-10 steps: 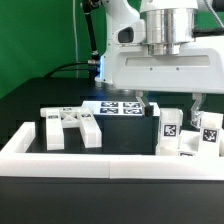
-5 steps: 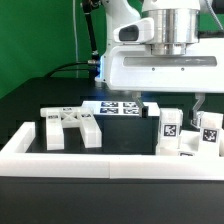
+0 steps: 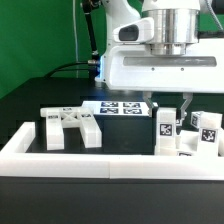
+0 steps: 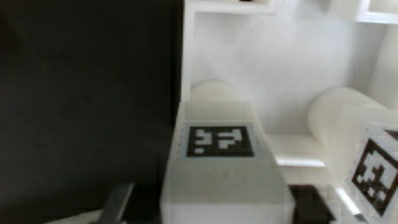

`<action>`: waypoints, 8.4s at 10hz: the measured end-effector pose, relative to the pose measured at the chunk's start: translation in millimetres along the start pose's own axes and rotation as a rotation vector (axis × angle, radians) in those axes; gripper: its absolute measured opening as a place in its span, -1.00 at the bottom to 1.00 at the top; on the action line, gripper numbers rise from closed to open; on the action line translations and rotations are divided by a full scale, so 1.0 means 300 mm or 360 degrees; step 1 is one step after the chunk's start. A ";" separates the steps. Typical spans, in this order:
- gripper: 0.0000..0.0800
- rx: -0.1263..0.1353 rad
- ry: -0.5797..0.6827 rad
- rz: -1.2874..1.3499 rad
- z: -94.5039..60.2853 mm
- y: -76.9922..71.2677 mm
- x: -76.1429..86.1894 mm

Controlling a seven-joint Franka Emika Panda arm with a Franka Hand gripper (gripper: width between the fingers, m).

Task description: Assemble chair

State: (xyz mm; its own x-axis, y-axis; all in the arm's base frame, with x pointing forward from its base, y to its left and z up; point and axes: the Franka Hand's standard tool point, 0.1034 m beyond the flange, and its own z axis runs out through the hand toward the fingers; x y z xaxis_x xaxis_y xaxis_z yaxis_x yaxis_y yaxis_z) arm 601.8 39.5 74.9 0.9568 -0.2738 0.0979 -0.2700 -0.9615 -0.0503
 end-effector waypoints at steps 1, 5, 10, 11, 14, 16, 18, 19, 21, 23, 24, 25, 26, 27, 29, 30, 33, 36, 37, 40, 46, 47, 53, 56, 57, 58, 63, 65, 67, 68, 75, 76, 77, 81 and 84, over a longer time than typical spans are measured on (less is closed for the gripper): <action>-0.28 0.0000 0.0000 0.0107 0.000 0.000 0.000; -0.28 0.0004 -0.0001 0.0817 0.000 -0.007 -0.002; -0.27 0.0036 -0.0028 0.1649 -0.001 -0.014 -0.004; -0.27 0.0042 -0.0035 0.1835 -0.001 -0.019 -0.004; -0.04 0.0048 -0.0046 0.2120 -0.001 -0.023 -0.006; 0.40 0.0048 -0.0046 0.2001 0.000 -0.023 -0.007; 0.59 0.0048 -0.0045 0.1683 0.000 -0.022 -0.009; 0.61 0.0050 -0.0041 0.1518 0.000 -0.022 -0.008; 0.62 0.0055 -0.0030 0.1126 -0.002 -0.023 -0.006; 0.62 0.0053 -0.0025 0.0824 0.000 -0.022 -0.009; 0.62 0.0048 -0.0024 0.0620 0.004 -0.019 -0.013; 0.62 0.0047 -0.0024 0.0428 0.008 -0.004 -0.011; 0.62 0.0043 -0.0022 0.0352 0.008 -0.003 -0.012; 0.62 0.0036 -0.0019 0.0218 0.006 -0.006 -0.012; 0.62 0.0017 -0.0013 0.0017 0.004 -0.006 -0.010; 0.62 0.0001 -0.0010 -0.0113 0.002 -0.005 -0.008; 0.32 -0.0016 -0.0007 -0.0214 0.001 -0.004 -0.004; -0.28 -0.0016 -0.0006 -0.0171 0.001 -0.004 -0.003; -0.28 -0.0016 -0.0006 -0.0113 0.001 -0.004 -0.003; -0.28 -0.0022 0.0001 0.0339 0.001 0.006 0.001; -0.19 -0.0070 -0.0031 0.0760 -0.001 0.037 -0.016; 0.28 -0.0068 -0.0029 0.0757 -0.005 0.036 -0.015; 0.62 -0.0035 -0.0046 0.0783 -0.062 -0.038 -0.133; 0.62 -0.0037 -0.0048 0.0773 -0.059 -0.037 -0.132; 0.62 -0.0037 -0.0048 0.0773 -0.058 -0.036 -0.133; 0.62 -0.0040 -0.0049 0.0772 -0.054 -0.037 -0.135; 0.62 -0.0110 -0.0053 0.0721 0.052 -0.056 -0.222; 0.62 -0.0148 -0.0075 0.0712 0.097 -0.035 -0.244; 0.62 -0.0171 -0.0087 0.0708 0.122 -0.013 -0.252; 0.62 -0.0170 -0.0087 0.0710 0.121 -0.015 -0.252; 0.62 -0.0228 -0.0082 0.0652 0.197 -0.019 -0.280; 0.62 -0.0230 -0.0084 0.0650 0.199 -0.016 -0.281; 0.20 -0.0230 -0.0084 0.0650 0.200 -0.016 -0.281; -0.35 -0.0228 -0.0086 0.0646 0.197 -0.014 -0.280; -0.35 -0.0157 -0.0157 0.0594 0.079 0.024 -0.272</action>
Offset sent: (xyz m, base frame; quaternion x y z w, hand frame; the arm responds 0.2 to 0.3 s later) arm -0.0022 -0.0043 -0.0033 -0.0198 0.0012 0.2387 0.9709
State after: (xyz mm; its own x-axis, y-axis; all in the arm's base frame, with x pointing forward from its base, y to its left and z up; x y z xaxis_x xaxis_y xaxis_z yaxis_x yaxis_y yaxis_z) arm 524.2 55.4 43.0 0.7956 -0.6058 -0.0051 -0.6054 -0.7953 0.0320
